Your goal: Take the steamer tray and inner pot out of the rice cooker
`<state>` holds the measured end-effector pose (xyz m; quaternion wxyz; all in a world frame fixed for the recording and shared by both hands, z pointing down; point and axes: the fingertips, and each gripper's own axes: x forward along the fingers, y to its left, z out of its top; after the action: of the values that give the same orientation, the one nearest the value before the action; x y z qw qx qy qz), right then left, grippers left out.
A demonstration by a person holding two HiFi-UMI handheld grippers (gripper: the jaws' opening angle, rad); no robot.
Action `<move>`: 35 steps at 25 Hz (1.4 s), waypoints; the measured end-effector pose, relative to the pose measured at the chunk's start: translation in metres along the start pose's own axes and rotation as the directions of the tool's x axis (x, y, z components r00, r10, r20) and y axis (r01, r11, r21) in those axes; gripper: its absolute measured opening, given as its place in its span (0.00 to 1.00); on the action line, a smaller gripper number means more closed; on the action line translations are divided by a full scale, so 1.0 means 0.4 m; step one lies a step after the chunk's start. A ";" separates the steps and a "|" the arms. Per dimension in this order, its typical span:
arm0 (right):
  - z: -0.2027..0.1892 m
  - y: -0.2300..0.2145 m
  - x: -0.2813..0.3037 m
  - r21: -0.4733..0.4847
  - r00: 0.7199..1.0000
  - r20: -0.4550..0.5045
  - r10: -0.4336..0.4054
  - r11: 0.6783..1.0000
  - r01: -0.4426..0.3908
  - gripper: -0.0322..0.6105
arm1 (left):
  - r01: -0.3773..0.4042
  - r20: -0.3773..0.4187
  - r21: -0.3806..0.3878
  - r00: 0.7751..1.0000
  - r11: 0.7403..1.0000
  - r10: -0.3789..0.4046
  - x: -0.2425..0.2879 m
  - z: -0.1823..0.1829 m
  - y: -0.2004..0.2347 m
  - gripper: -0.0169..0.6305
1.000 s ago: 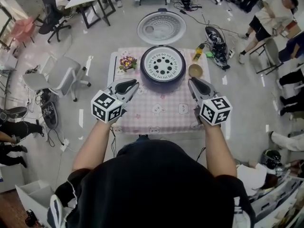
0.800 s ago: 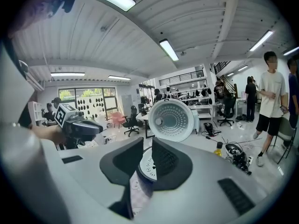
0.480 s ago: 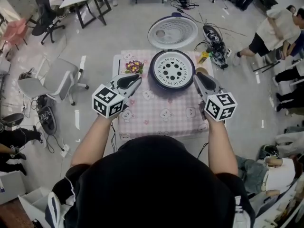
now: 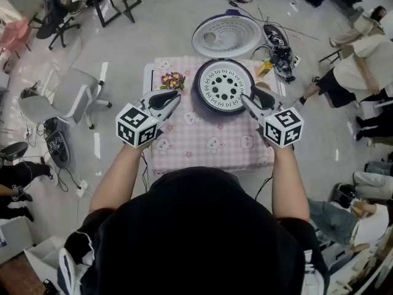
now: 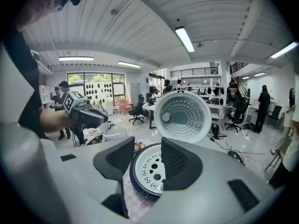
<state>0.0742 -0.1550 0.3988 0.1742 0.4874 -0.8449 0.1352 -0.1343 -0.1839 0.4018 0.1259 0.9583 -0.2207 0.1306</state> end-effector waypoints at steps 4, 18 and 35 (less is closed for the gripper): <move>-0.048 -0.001 0.040 -0.153 0.994 -0.091 0.068 0.985 -0.081 0.37 | -0.022 -0.011 -0.018 1.000 1.000 0.021 0.023 -0.012 0.006 0.13; -0.267 -0.043 0.110 -0.339 0.833 -0.478 0.280 0.816 -0.469 0.50 | -0.117 -0.060 -0.089 0.992 0.989 0.112 0.107 -0.061 0.009 0.13; -0.501 -0.044 0.172 -0.489 0.598 -0.786 0.154 0.437 -0.755 0.56 | -0.192 -0.101 -0.186 0.979 0.964 0.176 0.159 -0.146 0.034 0.13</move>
<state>0.0903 -0.1371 0.6101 0.5983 0.0086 -0.7995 -0.0524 -0.0968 -0.2030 0.4782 0.2153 0.9105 -0.3150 0.1594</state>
